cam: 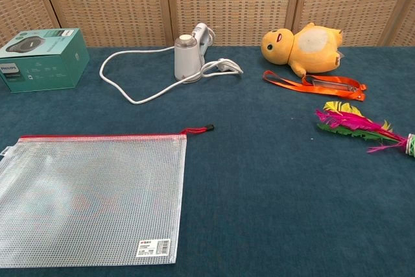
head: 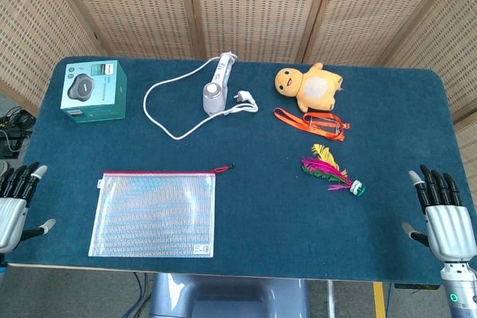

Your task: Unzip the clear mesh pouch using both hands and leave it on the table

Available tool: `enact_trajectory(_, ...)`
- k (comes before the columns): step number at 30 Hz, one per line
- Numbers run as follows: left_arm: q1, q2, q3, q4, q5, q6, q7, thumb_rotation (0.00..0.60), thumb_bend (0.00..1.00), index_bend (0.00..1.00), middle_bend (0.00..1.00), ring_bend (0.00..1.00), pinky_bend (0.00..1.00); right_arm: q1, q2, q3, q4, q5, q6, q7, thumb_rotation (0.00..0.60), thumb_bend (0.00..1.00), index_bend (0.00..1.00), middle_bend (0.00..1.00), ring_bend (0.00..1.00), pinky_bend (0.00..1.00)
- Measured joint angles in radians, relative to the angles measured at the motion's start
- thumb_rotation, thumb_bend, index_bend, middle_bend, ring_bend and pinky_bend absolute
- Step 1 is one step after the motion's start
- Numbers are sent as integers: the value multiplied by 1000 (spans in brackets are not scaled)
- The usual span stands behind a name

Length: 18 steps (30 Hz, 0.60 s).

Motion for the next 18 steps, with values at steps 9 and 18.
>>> enact_trajectory(9, -50, 3, -18, -27, -8, -66, -7, 600, 0, 0, 536, 564, 519, 4, 7, 2, -10, 10, -12, -1, 600, 0, 0, 0, 0, 0)
enact_trajectory(18, -282, -37, -134, -117, -136, -342, 214, 600, 0, 300, 945, 933, 1000, 13, 0, 23, -1, 68, -44, -18, 600, 0, 0, 0, 0, 0)
